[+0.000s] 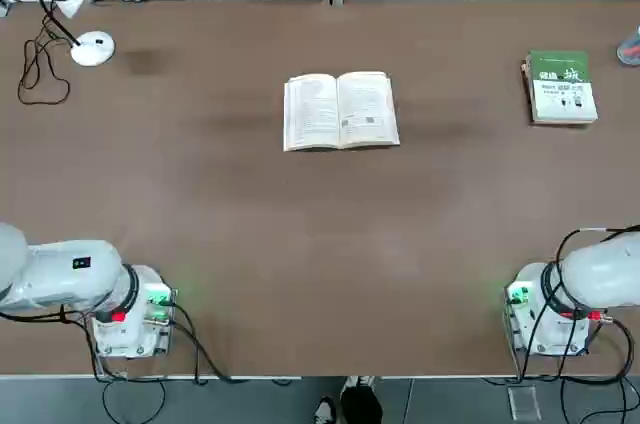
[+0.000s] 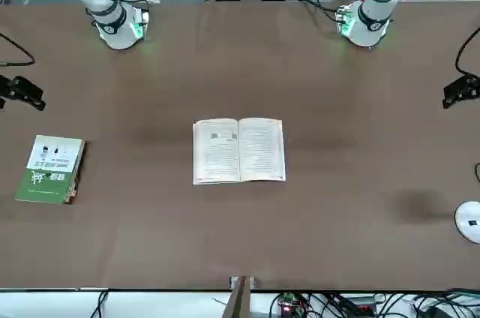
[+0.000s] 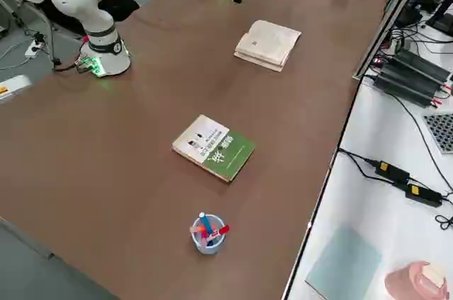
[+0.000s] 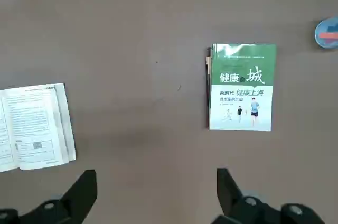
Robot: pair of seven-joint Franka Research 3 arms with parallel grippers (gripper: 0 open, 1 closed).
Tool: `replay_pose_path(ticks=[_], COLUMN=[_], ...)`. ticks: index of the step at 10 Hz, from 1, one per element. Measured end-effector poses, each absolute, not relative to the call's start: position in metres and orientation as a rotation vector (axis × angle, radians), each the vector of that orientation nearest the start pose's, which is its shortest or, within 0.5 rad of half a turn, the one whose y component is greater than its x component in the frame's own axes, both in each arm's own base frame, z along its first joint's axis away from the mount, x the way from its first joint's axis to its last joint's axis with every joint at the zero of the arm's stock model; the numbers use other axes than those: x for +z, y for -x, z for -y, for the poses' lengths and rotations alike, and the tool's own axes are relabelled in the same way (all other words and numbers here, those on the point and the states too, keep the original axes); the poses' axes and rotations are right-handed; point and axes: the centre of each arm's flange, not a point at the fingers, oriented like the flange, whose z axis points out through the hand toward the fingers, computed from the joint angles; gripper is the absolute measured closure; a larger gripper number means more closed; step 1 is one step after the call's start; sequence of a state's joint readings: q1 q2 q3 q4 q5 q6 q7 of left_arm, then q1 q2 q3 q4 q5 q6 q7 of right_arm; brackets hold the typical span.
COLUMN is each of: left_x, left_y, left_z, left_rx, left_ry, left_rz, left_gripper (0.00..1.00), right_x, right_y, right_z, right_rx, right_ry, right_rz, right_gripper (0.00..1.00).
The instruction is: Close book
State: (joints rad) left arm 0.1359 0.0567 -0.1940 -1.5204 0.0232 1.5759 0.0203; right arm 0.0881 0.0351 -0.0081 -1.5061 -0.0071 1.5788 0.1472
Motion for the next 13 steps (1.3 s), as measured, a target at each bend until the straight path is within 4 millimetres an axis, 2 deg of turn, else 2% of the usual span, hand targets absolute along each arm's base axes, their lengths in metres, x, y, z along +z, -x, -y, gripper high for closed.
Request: replay_pose_path(ticks=[5, 8, 10, 13], left_x=[0.618, 0.624, 0.626, 0.622], left_y=[-0.572, -0.572, -0.573, -0.582], left_z=[0.028, 0.031, 0.033, 0.040], left_rx=[-0.001, -0.025, -0.033, -0.037], left_ry=[3.127, 3.121, 3.114, 3.119], left_rz=[-0.123, -0.134, -0.143, -0.169], left_gripper=[0.00, 0.00, 0.00, 0.00], right_x=[0.636, 0.632, 0.620, 0.589], right_y=[-0.565, -0.567, -0.571, -0.584], right_z=[-0.045, -0.046, -0.048, -0.051], right_rx=[-0.059, -0.068, -0.075, -0.060], right_ry=[3.142, 3.141, 3.140, 3.141], right_rz=[-0.103, -0.101, -0.099, -0.092], right_gripper=[0.00, 0.00, 0.00, 0.00])
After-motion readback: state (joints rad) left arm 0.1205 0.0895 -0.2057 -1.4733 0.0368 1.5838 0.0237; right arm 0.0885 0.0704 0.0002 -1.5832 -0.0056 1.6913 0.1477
